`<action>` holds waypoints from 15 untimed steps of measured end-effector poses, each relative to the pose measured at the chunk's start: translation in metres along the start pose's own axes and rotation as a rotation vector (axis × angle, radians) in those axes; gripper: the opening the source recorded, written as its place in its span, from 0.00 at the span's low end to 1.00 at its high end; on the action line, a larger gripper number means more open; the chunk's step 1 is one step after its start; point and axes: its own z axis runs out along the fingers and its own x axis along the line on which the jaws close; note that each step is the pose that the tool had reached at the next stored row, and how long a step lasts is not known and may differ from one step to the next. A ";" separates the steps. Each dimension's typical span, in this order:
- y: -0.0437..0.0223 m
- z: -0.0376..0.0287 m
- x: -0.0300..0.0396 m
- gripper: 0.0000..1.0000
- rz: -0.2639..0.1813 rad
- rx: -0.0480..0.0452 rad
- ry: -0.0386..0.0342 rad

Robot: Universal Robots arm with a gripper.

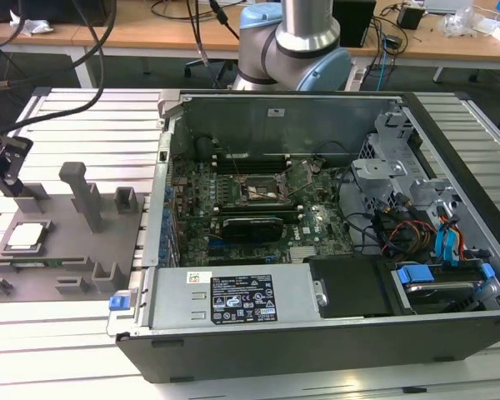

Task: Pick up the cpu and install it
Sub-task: 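Pick up the cpu and move it towards the insertion slot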

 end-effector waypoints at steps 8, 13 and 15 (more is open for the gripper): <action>-0.0069 0.0188 0.0040 0.11 0.000 -0.0002 -0.0001; -0.0126 0.0366 0.0093 0.11 0.000 -0.0001 0.0000; -0.0137 0.0434 0.0126 0.11 0.000 -0.0001 -0.0002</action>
